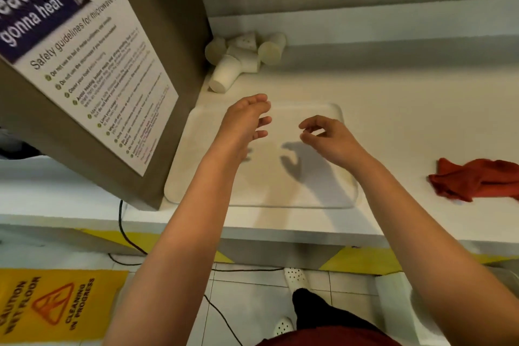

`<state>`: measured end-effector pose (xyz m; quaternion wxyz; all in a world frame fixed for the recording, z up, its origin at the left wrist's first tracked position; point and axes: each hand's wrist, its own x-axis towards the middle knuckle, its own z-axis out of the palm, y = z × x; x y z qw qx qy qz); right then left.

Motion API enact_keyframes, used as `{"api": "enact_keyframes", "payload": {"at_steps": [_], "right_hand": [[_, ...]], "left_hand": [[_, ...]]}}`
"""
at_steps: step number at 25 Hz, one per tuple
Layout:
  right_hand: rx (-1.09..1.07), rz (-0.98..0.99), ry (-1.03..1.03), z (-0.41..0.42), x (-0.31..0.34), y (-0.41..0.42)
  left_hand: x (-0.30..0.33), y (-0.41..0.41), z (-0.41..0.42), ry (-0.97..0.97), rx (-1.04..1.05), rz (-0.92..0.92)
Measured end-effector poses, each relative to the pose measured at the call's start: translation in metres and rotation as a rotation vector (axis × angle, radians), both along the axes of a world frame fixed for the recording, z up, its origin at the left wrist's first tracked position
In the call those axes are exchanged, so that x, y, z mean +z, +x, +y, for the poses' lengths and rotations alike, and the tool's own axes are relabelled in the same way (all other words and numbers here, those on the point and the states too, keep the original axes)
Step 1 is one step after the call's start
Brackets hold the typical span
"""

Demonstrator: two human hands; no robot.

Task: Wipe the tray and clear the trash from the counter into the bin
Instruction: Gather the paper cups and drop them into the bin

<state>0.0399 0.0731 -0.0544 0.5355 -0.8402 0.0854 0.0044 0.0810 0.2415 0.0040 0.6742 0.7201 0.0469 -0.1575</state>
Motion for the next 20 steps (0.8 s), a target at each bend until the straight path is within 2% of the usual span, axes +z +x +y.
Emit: {"api": "enact_keyframes", "payload": {"at_steps": [6,10,12,16,20], "right_hand": [[0.08,-0.027,-0.106,-0.001,-0.011,0.094],[0.14,-0.063,-0.219,0.001,-0.008,0.174],[0.177,-0.079,-0.31,0.005,-0.004,0.21],[0.284,-0.076,-0.562,0.013,0.006,0.268],[0.408,-0.152,-0.84,0.023,-0.007,0.313]], "left_hand": [[-0.012,0.075,-0.001,0.047,0.125,0.021],[-0.011,0.148,-0.006,0.166,0.201,-0.037],[-0.012,0.184,-0.009,0.305,0.227,-0.103],[-0.033,0.237,-0.007,0.784,0.182,-0.179],[-0.06,0.27,-0.007,0.995,0.116,-0.192]]}}
